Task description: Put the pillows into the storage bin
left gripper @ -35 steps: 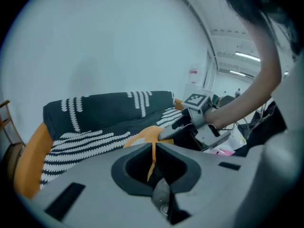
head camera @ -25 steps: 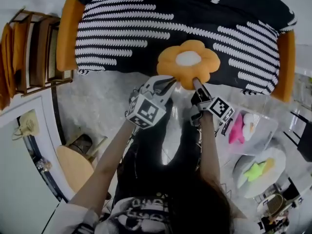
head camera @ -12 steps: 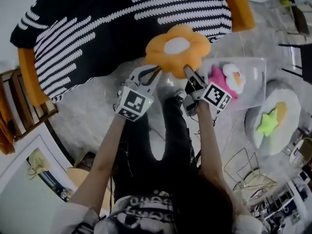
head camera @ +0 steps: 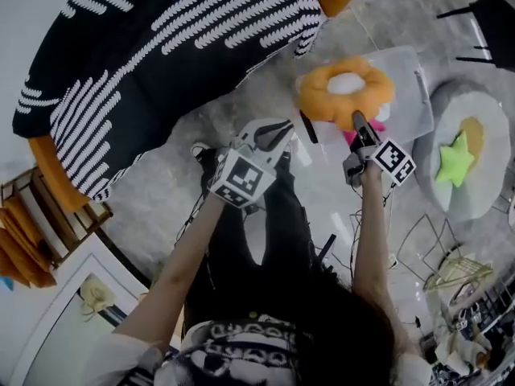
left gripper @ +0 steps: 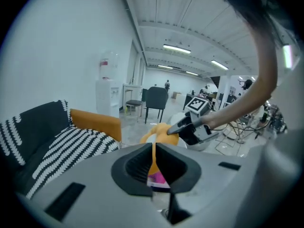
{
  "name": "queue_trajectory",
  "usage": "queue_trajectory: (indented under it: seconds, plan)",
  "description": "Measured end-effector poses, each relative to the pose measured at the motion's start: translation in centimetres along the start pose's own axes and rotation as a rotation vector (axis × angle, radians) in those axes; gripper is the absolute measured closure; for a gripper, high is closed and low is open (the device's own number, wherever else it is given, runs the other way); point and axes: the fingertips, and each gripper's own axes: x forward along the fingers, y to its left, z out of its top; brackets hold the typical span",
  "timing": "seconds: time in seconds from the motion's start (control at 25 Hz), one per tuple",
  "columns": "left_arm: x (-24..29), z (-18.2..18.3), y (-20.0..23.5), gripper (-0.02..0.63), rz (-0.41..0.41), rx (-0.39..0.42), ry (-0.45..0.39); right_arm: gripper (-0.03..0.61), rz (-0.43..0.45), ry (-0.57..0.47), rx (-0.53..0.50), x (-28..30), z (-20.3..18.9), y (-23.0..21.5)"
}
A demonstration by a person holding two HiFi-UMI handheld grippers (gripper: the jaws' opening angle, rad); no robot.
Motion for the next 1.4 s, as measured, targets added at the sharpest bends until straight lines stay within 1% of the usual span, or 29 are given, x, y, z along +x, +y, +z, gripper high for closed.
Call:
queue_trajectory:
  seconds: [0.08,0.16,0.24,0.28,0.32,0.4,0.52,0.64,0.76,0.88,0.96,1.12,1.28,1.4]
  plan:
    - [1.2,-0.4,-0.7,0.597,-0.033,0.028,0.037,0.510,-0.035,-0.062,-0.002,-0.5,2.5,-3.3]
    - [2.0,-0.8,-1.1,0.597,-0.051,0.055,0.073,0.457,-0.060,-0.104,0.005,-1.0,4.3,-6.1]
    - [2.5,-1.0,-1.2,0.597,-0.063,0.079,0.098,0.432,-0.067,-0.125,-0.002,-1.4,5.2,-7.8]
    - [2.6,-0.9,-1.1,0.597,-0.066,0.088,0.104,0.373,-0.065,-0.127,-0.014,-1.6,5.4,-8.2]
    - [2.7,-0.8,-1.0,0.597,-0.067,0.093,0.107,0.329,-0.062,-0.123,-0.031,-1.8,5.3,-8.3]
    - [2.8,-0.7,-0.7,0.597,-0.065,0.096,0.109,0.319,-0.064,-0.098,-0.077,-2.0,4.6,-8.2]
    - [2.8,-0.7,-0.5,0.597,-0.055,0.097,0.117,0.318,-0.059,-0.039,-0.142,-2.0,2.5,-7.4]
    - [2.5,-0.3,-0.8,0.597,-0.048,0.101,0.120,0.319,-0.024,-0.007,-0.171,-2.0,0.6,-6.0]
    - [1.9,0.4,-1.4,0.597,-0.040,0.096,0.117,0.321,0.018,0.010,-0.204,-2.0,-0.4,-4.3]
    - [0.6,1.0,-2.1,0.597,-0.020,0.102,0.121,0.327,0.070,0.019,-0.233,-2.5,-1.1,-1.5]
    - [-0.4,1.4,-2.5,0.597,0.011,0.099,0.120,0.339,0.123,0.015,-0.243,-3.2,-1.1,0.8]
    - [-2.8,2.2,-3.4,0.597,0.078,0.028,0.086,0.344,0.213,0.014,-0.281,-5.2,-1.4,5.6]
    - [-6.4,1.4,-4.1,0.597,0.128,-0.026,0.094,0.356,0.263,0.071,-0.370,-6.7,-3.9,9.7]
    - [-8.7,0.8,-3.8,0.597,0.170,-0.061,0.101,0.362,0.304,0.112,-0.420,-7.2,-5.4,12.7]
